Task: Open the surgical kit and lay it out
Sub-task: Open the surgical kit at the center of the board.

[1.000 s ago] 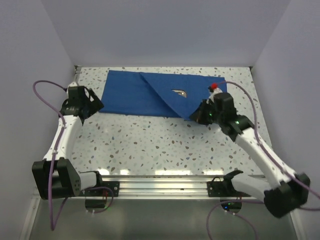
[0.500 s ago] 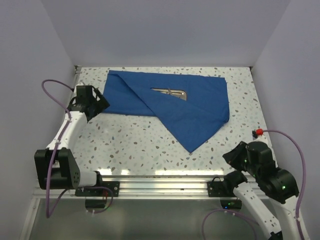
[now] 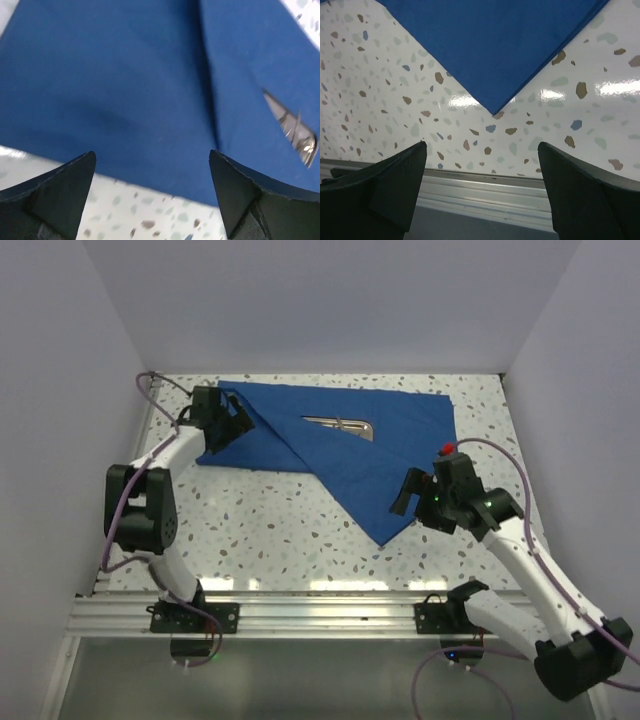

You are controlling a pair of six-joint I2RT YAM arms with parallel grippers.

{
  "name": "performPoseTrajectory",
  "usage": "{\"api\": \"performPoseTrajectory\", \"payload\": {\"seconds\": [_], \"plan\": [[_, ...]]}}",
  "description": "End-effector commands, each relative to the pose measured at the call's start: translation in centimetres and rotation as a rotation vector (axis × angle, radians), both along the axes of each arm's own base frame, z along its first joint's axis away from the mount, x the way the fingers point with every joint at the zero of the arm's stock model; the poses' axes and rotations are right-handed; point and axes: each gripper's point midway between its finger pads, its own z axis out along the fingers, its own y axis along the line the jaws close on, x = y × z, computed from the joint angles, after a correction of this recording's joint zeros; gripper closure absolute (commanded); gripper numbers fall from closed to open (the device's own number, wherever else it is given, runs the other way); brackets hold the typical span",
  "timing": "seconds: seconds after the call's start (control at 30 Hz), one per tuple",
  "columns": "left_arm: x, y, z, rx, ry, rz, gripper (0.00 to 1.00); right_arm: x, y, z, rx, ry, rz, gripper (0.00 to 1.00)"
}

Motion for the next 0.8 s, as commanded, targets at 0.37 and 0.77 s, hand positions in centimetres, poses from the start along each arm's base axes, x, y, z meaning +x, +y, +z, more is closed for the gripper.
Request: {"api": "performPoseTrajectory", "payload": {"seconds": [0.37,0.77], "plan": [[16.5,-3.2,-0.7,-0.204,-0.176,0.082,0.0,3.0,1.1,0.8,-0.068,-0.053,0.121,0.04],[19.6,-6.4,-0.8,-0.322,-0.212,0.044,1.0,4.8,2.0,-0.7,-0.114,-0.014,0.207,0.06]]}}
